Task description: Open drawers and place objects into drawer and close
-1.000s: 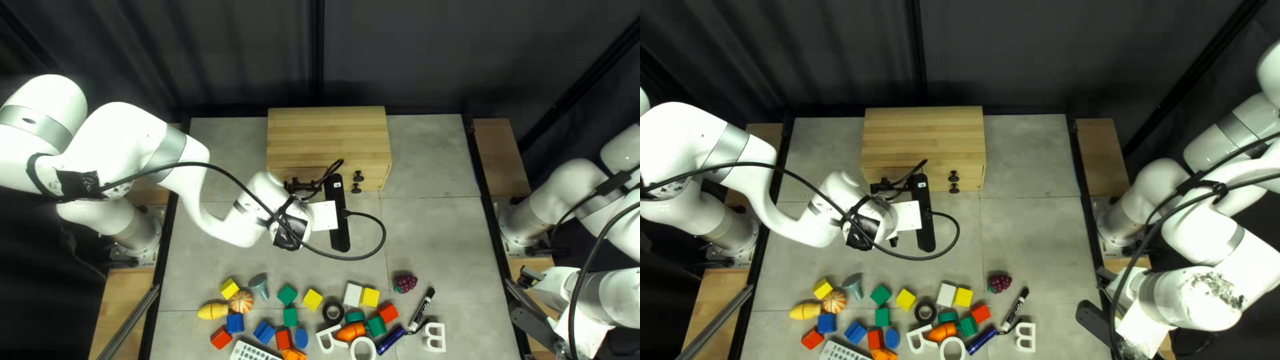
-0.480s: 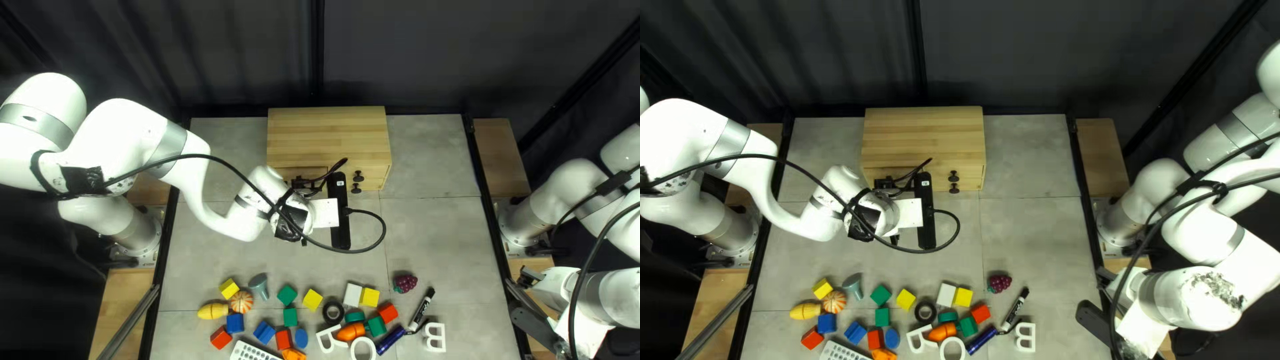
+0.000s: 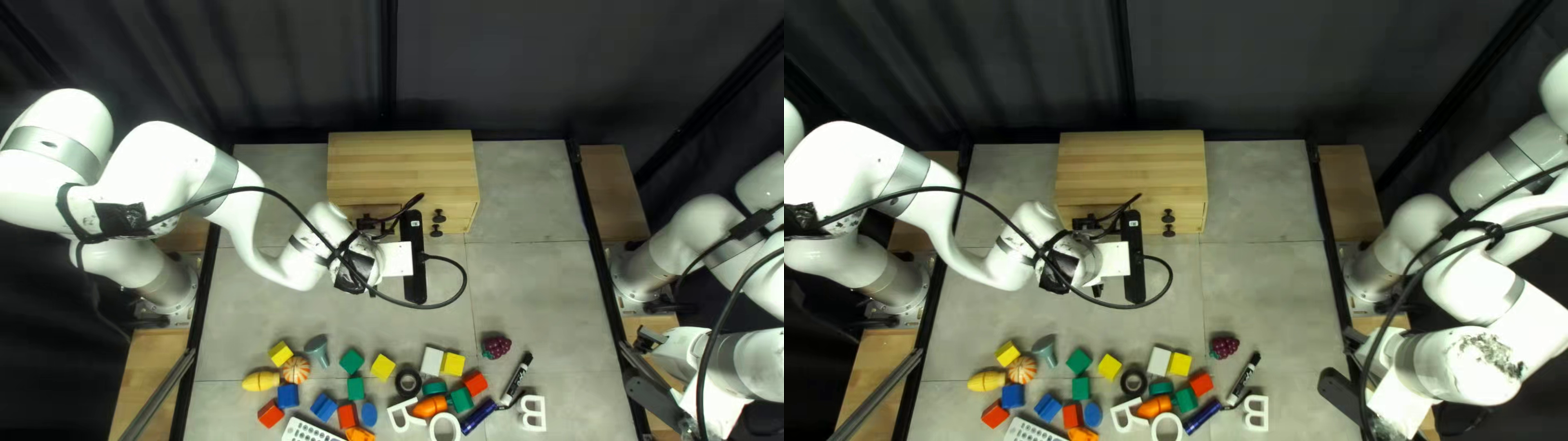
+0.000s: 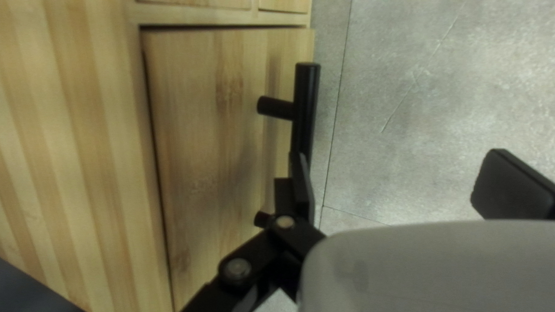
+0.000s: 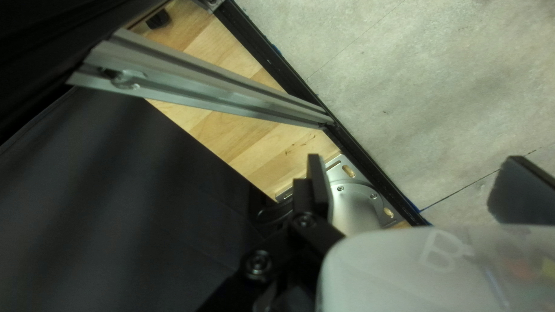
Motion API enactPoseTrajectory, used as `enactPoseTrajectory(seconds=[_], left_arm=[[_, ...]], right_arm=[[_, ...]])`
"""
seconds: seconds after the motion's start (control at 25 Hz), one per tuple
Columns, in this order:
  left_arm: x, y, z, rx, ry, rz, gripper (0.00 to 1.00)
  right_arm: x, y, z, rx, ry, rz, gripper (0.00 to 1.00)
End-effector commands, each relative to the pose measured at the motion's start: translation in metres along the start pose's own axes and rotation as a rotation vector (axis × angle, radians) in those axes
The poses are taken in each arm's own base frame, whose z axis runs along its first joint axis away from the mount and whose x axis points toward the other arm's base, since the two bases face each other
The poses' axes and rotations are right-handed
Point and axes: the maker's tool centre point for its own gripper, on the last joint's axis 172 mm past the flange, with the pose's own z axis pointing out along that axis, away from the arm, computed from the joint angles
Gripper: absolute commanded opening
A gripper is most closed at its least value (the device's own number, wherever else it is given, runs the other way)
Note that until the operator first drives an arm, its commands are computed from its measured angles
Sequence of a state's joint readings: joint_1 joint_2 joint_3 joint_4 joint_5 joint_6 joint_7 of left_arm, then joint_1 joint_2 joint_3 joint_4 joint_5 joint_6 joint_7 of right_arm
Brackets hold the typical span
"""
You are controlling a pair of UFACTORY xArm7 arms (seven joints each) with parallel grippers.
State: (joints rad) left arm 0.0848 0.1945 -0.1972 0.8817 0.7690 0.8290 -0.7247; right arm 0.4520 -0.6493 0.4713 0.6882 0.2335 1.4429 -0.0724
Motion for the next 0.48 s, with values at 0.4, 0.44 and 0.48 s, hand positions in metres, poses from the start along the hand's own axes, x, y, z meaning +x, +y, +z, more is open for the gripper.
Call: enactPoseTrajectory(seconds=[0.4,0.44,0.48], left_arm=[[-0.0020,-0.0037,0.0058,0.011,0.002,-0.005,1.00],[-0.0022,-0.0036,0.0063,0.011,0.002,-0.005,1.00],[-0.0026,-0.0035,0.0069,0.010,0.002,-0.006,1.00]], right_arm=[[0.0000,0.0000,0.0000,0.000,0.000,0.000,1.00],[0.0000,0.0000,0.0000,0.000,0.000,0.000,1.00],[0.0000,0.0000,0.0000,0.000,0.000,0.000,1.00]])
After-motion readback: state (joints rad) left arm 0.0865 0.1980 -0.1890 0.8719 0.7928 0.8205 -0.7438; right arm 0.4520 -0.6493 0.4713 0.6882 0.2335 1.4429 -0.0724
